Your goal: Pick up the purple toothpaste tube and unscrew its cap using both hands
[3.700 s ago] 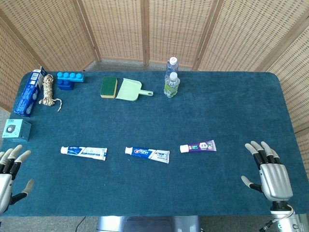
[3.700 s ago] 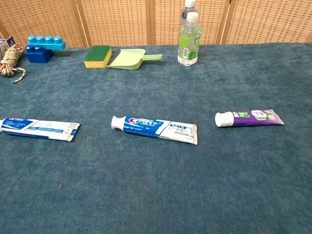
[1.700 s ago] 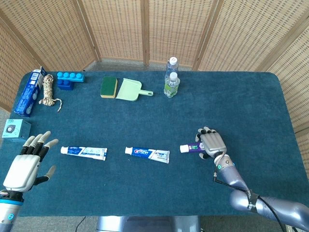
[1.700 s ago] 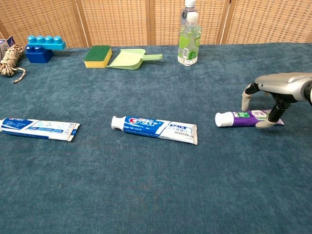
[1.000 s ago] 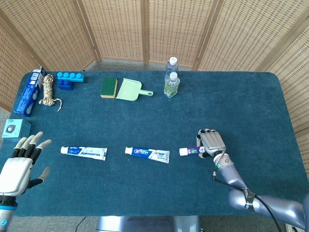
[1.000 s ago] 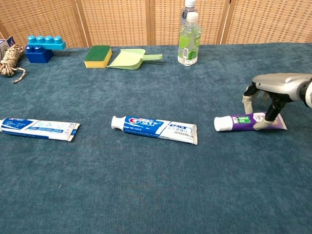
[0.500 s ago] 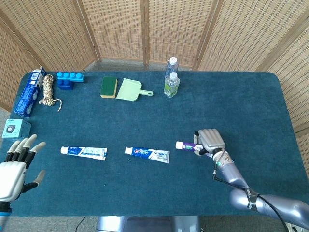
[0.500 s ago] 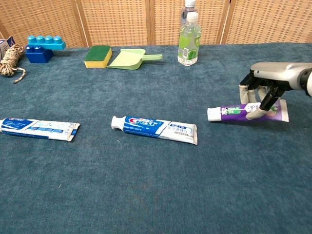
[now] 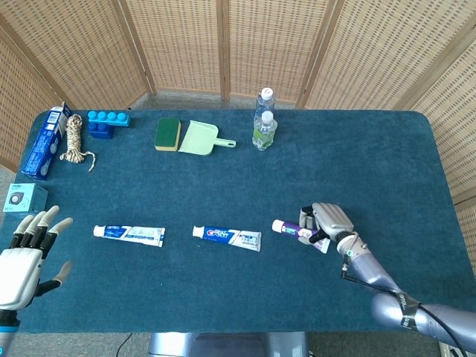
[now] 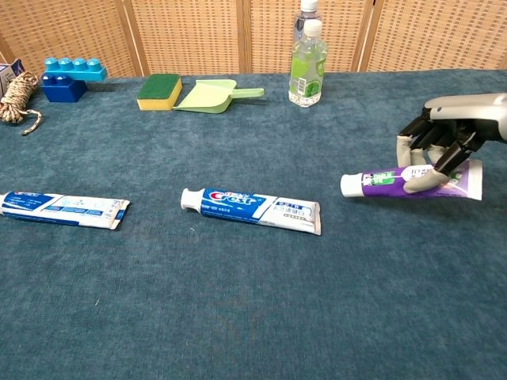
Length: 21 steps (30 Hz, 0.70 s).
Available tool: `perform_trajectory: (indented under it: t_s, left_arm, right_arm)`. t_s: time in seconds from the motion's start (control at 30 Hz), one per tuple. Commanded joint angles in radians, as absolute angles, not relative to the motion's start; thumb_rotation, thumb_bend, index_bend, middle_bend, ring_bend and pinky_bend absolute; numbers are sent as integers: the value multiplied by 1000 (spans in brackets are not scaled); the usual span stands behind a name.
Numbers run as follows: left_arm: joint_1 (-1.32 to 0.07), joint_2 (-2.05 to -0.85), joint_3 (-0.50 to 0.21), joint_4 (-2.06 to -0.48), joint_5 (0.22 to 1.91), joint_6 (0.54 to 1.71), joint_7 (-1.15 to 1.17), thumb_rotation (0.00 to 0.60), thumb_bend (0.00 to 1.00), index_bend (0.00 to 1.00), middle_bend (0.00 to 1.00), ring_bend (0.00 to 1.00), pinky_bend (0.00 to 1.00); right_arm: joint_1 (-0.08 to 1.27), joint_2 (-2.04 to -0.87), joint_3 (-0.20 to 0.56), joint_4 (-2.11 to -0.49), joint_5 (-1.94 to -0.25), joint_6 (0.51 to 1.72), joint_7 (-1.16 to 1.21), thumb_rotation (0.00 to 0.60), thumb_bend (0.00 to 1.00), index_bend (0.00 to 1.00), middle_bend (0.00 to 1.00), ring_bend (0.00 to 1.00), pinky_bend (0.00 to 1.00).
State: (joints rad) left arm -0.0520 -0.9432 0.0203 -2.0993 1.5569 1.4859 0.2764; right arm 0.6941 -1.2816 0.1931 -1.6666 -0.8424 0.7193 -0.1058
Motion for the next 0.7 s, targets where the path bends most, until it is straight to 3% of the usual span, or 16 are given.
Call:
perform_trajectory:
  t_s: [0.03, 0.37, 0.7]
  left_arm:
    - [-57, -944, 17, -2106, 1556, 1481, 285, 600, 323, 140, 8, 0, 0]
    - [-104, -953, -2, -2121, 1573, 1427, 342, 600, 323, 159, 37, 0, 11]
    - [-209, -990, -50, -2089, 1598, 1326, 339, 600, 326, 177, 79, 25, 104]
  right_arm:
    - [645, -1231, 247, -1691, -921, 614, 101, 600, 417, 972, 737, 731, 792]
    - [546, -1177, 352, -1696, -1122, 476, 520, 600, 422, 972, 741, 751, 797]
    - [476, -1115, 403, -1732, -1345, 427, 883, 600, 423, 970, 742, 758, 806]
